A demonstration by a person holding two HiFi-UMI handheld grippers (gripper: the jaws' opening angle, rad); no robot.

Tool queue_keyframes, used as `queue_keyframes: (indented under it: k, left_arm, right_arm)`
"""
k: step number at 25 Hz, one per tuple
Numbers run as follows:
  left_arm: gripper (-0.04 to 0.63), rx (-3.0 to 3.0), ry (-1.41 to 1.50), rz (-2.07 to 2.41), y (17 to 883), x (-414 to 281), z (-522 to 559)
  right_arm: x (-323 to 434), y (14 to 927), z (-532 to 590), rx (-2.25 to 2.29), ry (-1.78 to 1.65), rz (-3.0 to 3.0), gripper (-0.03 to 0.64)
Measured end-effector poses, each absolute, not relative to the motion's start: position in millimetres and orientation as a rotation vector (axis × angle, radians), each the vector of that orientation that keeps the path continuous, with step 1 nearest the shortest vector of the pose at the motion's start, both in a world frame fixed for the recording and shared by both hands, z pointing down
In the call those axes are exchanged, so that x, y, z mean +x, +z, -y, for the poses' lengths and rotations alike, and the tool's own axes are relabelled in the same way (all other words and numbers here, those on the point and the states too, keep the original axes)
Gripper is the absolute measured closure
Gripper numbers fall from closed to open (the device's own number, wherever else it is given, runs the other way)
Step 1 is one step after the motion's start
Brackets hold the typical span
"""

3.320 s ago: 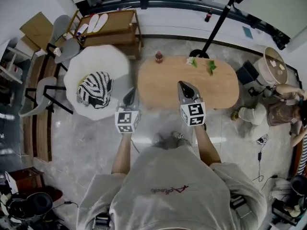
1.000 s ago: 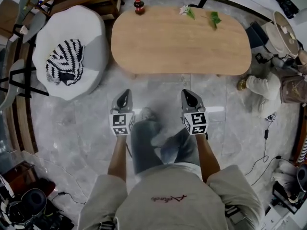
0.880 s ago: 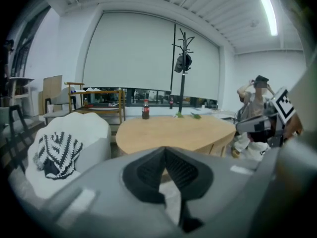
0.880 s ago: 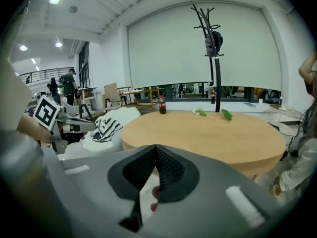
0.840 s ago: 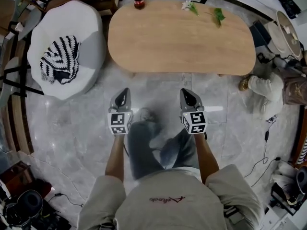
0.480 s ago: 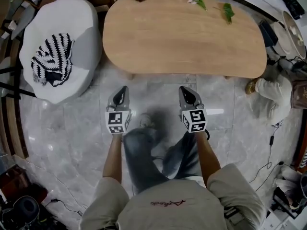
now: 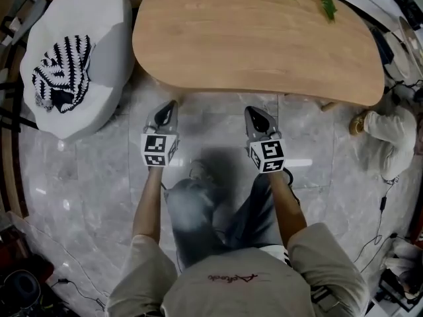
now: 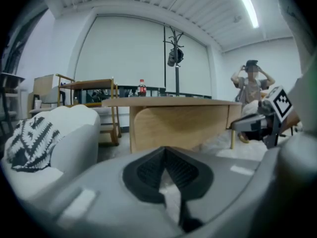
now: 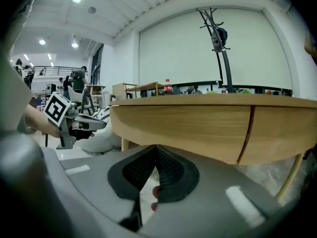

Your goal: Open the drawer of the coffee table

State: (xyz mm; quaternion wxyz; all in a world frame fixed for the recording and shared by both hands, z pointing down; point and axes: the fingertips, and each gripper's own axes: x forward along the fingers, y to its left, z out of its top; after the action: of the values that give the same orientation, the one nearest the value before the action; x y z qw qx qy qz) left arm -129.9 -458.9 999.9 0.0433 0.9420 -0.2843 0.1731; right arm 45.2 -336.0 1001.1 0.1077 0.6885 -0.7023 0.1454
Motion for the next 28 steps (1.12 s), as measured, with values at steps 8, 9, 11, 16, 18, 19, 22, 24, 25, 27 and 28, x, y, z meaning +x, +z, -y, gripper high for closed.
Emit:
queue_keyframes:
  k: [8,9,11,16,18,19,22,24,25,27,28]
  left_arm:
    - [0.592,2.936,0.521,0.83,1041.8,-101.7,440.1]
    - [0.592,2.937,0.513,0.828,1046.2,-99.1,438.7]
    - [0.592,2.95,0.486,0.825,1052.4,-92.9,437.7]
    - [0.592,2.939,0.462,0.799,1069.7,-83.2,432.5]
    - [0.592,2.922,0.429,0.779,1071.1,-76.9,436.7]
    - [0.592,2.919,0.418,0.763,1071.4,-73.9,439.0]
    - [0.592,2.922,0.427,0.695,1075.5,-64.4,441.7]
    - [0.592,2.92,0.439,0.648,1079.3,-55.9,442.8]
    - [0.592,2.917,0.438,0.623,1080.7,-51.9,443.4]
    - [0.555,2.911,0.417,0.565,1081.5,-45.7,443.5]
    - [0.521,2.906,0.399,0.529,1081.3,-42.6,442.8]
  right_arm:
    - [49.4,1044.1,335.7,2.0,0.373,2.153,0.612]
    - [51.9,1047.3,336.9,1.99,0.365,2.169,0.612]
    - [59.3,1052.4,340.8,1.977,0.345,2.19,0.612]
    - [76.6,1067.4,344.3,1.982,0.368,2.203,0.612]
    - [82.5,1072.1,348.5,1.985,0.418,2.227,0.612]
    - [84.0,1073.6,351.2,1.987,0.442,2.241,0.612]
    - [88.4,1077.8,357.8,2.004,0.504,2.271,0.611]
    - [92.6,1081.3,361.0,2.017,0.552,2.296,0.609]
    - [93.2,1083.4,362.6,2.011,0.584,2.319,0.583]
    - [91.4,1086.7,366.1,1.985,0.656,2.388,0.497]
    - [91.3,1087.0,368.0,1.98,0.688,2.421,0.48]
